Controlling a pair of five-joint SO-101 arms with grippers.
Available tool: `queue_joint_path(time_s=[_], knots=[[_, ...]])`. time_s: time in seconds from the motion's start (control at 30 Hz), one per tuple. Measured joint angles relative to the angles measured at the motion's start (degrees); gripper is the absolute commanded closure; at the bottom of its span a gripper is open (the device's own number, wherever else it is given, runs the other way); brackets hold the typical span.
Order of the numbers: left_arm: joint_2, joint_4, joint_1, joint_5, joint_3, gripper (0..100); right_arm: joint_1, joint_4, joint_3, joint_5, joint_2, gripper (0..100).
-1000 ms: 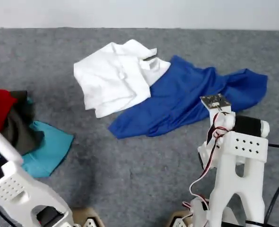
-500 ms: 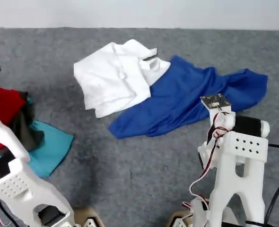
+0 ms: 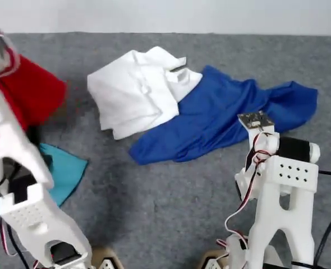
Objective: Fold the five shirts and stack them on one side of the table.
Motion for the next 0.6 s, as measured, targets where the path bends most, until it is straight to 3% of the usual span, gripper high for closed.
queue_joint_path(time_s=[0.17,0.37,0.5,0.6], knots=[[1.85,8.79,-2.99,-9.05,10.37,88,0.0,0.0,0.0,0.0,0.0,66.7],[3.16,8.79,-17.14,-10.64,14.24,77,0.0,0.0,0.0,0.0,0.0,66.7],[3.87,1.58,-26.99,-1.32,14.24,75,0.0,0.0,0.0,0.0,0.0,66.7],[3.87,-0.26,-29.54,2.81,13.98,75,0.0,0.0,0.0,0.0,0.0,66.7]])
